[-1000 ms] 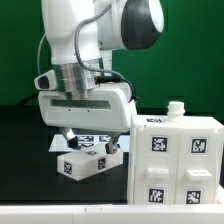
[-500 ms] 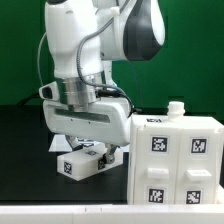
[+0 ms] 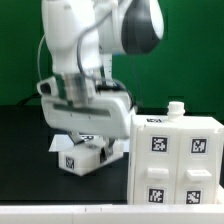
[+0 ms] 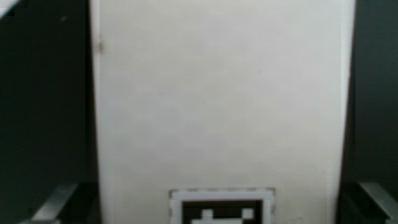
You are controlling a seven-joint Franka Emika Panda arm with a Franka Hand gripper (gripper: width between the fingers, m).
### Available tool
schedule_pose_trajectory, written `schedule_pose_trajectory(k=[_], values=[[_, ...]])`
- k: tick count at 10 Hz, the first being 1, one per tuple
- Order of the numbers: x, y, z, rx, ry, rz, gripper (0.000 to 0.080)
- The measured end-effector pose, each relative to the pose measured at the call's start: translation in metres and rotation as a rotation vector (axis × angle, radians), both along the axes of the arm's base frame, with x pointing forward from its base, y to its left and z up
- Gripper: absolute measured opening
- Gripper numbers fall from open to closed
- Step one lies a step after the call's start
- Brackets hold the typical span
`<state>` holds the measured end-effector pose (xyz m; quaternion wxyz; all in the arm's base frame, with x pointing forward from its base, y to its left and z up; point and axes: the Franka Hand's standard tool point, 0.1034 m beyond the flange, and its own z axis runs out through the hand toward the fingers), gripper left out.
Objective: Assemble cabinet
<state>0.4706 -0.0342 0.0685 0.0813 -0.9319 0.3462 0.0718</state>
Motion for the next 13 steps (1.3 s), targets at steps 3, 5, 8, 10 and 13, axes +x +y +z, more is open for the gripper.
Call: schedule_pose_trajectory(k=[3,5,8,10,13], values=[[0.025,0.015,0.081,0.000,-0.060,0.140,0.0555],[0.024,0.019,0.085,0.006,-0.058,0.138,0.0555],[0.028,0.021,0.058,-0.069,-0.058,0.236,0.0557],[0.059,0.027,0.087,-0.082,-0.007,0.392,0.0557],[0.081,0.042,0.104,-0.086,-0.026,0.443,0.0557]])
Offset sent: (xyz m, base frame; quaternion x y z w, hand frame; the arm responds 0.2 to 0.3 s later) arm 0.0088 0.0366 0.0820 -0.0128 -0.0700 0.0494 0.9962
